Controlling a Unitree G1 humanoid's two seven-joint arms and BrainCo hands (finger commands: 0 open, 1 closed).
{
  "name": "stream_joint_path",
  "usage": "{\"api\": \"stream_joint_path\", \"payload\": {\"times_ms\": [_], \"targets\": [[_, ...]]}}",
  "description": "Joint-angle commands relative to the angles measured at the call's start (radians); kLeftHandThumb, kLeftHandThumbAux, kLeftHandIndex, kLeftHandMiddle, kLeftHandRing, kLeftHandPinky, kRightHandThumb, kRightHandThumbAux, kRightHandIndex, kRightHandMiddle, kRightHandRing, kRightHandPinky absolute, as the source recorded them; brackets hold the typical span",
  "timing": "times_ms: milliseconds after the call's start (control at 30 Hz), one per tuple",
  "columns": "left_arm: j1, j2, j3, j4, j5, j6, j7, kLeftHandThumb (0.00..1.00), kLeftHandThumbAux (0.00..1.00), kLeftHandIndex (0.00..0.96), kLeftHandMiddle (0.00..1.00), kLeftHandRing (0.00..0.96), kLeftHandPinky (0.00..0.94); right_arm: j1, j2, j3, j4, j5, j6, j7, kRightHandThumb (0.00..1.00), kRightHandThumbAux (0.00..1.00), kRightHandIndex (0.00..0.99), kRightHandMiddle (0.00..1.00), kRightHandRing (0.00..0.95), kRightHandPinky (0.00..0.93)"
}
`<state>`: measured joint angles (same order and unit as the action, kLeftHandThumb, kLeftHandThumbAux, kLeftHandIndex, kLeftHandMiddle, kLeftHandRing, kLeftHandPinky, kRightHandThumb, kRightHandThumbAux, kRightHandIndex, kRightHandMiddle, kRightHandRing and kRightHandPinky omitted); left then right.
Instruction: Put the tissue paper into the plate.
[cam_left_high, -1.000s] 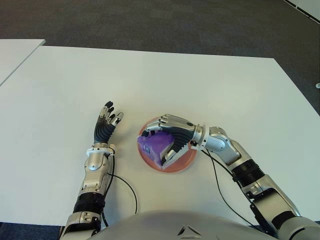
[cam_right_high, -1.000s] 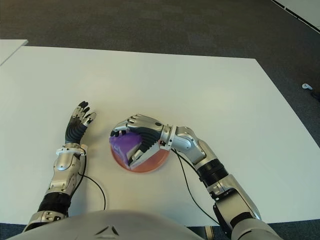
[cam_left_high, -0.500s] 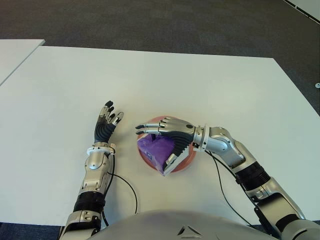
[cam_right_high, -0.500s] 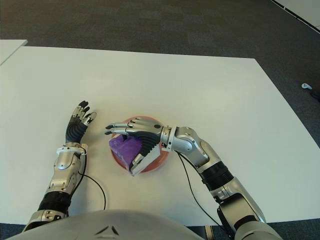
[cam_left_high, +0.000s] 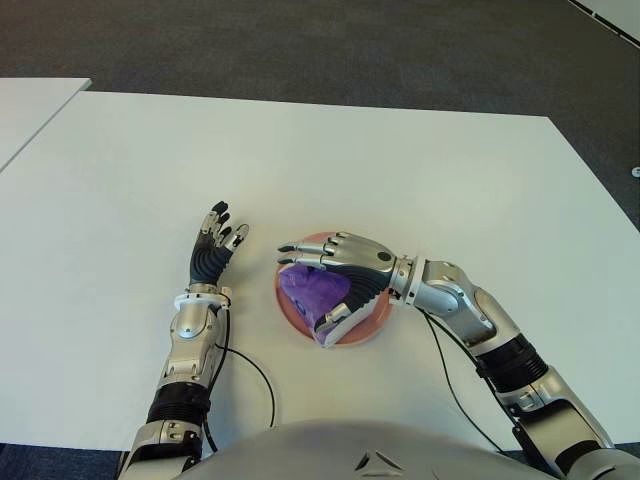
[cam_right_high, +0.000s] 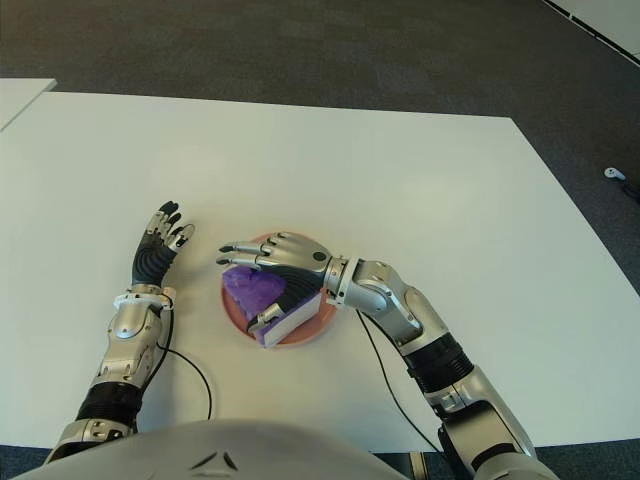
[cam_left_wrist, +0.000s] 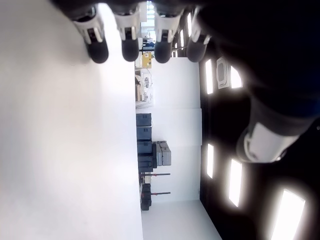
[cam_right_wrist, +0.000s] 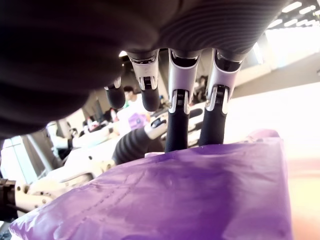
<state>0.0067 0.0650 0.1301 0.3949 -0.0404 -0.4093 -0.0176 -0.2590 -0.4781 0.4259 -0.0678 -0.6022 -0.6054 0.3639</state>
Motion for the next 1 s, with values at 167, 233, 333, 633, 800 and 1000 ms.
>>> {"api": "stream_joint_path", "payload": {"times_ms": [167,233,333,633,800,1000], "targets": [[0.009,0.007,-0.007,0.035,0.0,0.0,-0.019,0.0,0.601,0.0,0.0,0.0,0.0,0.018,0.012,-0.031,0.008,-0.061,-0.001,-0.104,0.043,0.262,0.0,0.0,0.0,0.0],[0.008,0.007,-0.007,0.037,-0.001,-0.001,-0.02,0.0,0.607,0.0,0.0,0.0,0.0,0.017,0.011,-0.032,0.01,-0.062,0.0,-0.112,0.049,0.253,0.0,0.0,0.0,0.0],[0.007,0.009,-0.007,0.042,-0.002,-0.003,-0.024,0.0,0.614,0.0,0.0,0.0,0.0,0.013,0.01,-0.043,0.006,-0.045,0.01,-0.114,0.054,0.249,0.0,0.0,0.0,0.0],[-0.003,0.006,0.001,0.057,-0.007,0.002,-0.02,0.0,0.61,0.006,0.015,0.0,0.0,-0.039,0.004,-0.137,-0.037,0.116,0.074,-0.056,0.053,0.258,0.0,0.0,0.0,0.0],[-0.004,-0.002,0.0,0.055,-0.002,-0.005,-0.009,0.0,0.603,0.012,0.018,0.0,0.0,-0.079,0.032,-0.174,0.0,0.175,0.098,-0.072,0.053,0.275,0.0,0.0,0.0,0.0],[0.004,-0.007,-0.005,0.04,0.005,-0.006,-0.006,0.0,0.59,0.014,0.013,0.0,0.0,-0.129,-0.01,-0.294,-0.038,0.371,0.193,0.002,0.098,0.312,0.0,0.0,0.0,0.0]]}}
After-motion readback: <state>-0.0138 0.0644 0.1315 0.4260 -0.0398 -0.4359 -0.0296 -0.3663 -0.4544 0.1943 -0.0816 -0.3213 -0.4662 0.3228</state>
